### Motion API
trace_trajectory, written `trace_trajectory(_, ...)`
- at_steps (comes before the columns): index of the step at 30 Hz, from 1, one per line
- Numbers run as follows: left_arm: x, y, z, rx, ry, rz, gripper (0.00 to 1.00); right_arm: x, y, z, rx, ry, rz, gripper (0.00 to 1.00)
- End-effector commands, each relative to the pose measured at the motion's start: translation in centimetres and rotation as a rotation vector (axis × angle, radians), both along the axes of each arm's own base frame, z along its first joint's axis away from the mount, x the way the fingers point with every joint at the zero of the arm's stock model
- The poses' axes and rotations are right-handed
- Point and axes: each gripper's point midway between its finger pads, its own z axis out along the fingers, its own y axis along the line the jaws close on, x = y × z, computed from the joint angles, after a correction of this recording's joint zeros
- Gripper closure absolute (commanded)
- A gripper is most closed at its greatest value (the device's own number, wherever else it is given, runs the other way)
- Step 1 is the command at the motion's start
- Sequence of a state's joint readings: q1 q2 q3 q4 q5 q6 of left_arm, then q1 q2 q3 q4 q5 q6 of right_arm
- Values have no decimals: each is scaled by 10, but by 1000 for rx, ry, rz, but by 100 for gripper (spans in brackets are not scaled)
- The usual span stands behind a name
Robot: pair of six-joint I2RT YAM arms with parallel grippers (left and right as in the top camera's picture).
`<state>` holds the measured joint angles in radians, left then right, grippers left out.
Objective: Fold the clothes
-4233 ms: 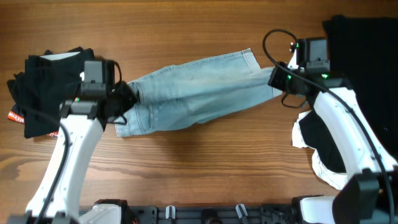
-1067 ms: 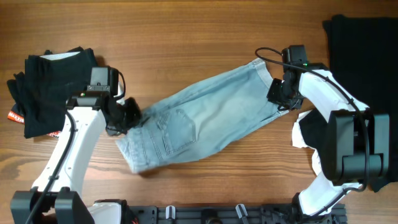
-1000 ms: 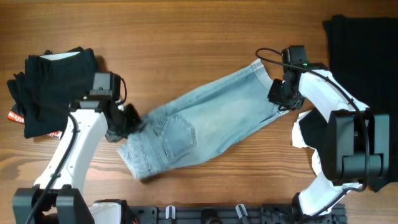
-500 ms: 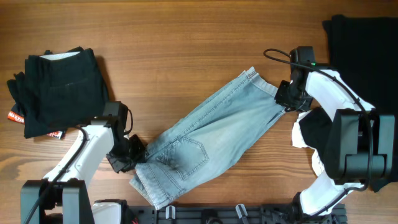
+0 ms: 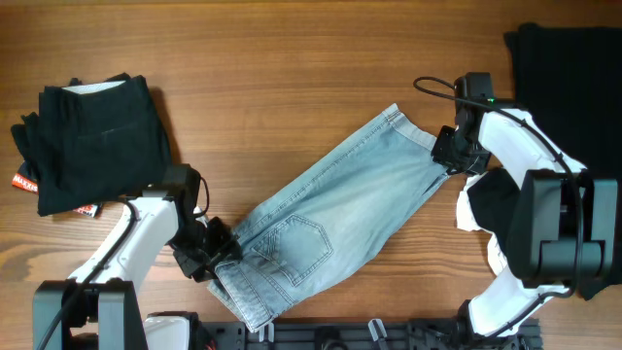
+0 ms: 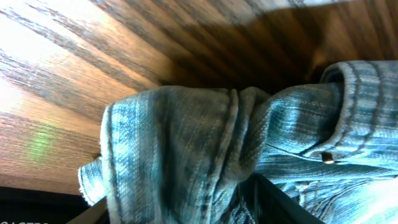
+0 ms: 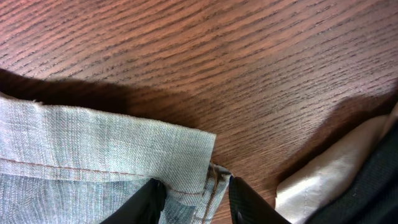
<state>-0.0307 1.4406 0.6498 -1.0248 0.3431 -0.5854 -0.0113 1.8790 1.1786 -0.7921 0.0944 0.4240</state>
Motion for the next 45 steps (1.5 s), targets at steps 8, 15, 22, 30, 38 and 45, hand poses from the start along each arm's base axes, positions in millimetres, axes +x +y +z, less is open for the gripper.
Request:
trace_trajectory(8, -13, -3, -14, -19, 18, 7, 21, -12, -18, -7, -28, 31, -193, 66)
trace_trajectory(15, 68, -5, -22, -32, -334, 3, 85, -17, -11, -8, 28, 59, -170, 96)
trace_trajectory(22, 178, 1, 20, -26, -795, 29, 96, -6, 8, -7, 147, 21, -227, 96)
trace_trajectory(30, 205, 43, 52, 83, -815, 93, 91, 10, 3, -4, 137, -47, -244, 92)
trace_trajectory(38, 164, 51, 27, 149, -633, 12, 0, 10, -1, 4, 118, -64, -173, 77)
trace_trajectory(45, 122, 47, 11, 131, -461, 7, 0, 42, 50, 96, 342, -372, 141, 69)
